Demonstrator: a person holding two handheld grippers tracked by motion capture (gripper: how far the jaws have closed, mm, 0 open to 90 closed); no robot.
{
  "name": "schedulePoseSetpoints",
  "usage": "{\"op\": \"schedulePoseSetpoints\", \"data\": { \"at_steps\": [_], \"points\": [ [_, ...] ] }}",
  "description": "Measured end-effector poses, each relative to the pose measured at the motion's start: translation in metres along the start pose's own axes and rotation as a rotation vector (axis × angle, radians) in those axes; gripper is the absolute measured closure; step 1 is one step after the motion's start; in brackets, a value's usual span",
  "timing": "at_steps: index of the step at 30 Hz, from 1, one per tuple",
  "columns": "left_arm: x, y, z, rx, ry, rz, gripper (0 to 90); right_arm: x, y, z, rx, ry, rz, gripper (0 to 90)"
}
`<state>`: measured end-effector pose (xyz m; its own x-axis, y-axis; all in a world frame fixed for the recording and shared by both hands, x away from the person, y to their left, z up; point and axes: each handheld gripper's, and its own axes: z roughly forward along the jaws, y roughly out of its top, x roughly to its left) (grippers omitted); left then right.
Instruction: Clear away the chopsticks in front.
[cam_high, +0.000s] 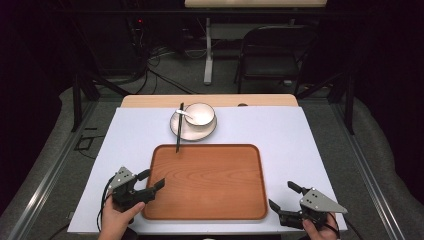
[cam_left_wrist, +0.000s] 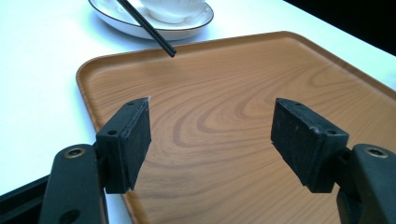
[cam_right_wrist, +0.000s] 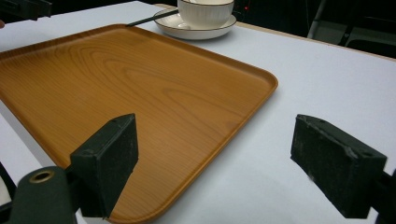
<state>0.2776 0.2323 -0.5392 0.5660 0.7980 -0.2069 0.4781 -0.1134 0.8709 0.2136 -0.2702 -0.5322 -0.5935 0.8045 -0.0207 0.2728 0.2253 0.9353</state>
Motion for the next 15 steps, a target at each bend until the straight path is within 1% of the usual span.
{"op": "schedulePoseSetpoints", "data": {
  "at_steps": [11, 13, 14, 15],
  "points": [
    [0.0001, 0.0007, 0.0005, 0.007, 0.013, -0.003, 29.0, 0.0007, 0.0001, -0.0009, -0.001, -0.005, 0.004, 14.4],
    [0.0014, 0.0015, 0.0022, 0.015, 0.019, -0.027, 29.0, 0.0009, 0.0000, -0.0010, 0.002, -0.013, 0.008, 14.4],
    [0.0014, 0.0015, 0.0022, 0.015, 0.019, -0.027, 29.0, 0.0009, 0.0000, -0.0009, 0.003, -0.014, 0.007, 14.4],
    [0.0032, 0.0024, 0.0041, 0.031, 0.033, -0.036, 29.1, 0.0010, 0.0000, -0.0004, 0.003, -0.013, 0.006, 14.4]
  ]
}}
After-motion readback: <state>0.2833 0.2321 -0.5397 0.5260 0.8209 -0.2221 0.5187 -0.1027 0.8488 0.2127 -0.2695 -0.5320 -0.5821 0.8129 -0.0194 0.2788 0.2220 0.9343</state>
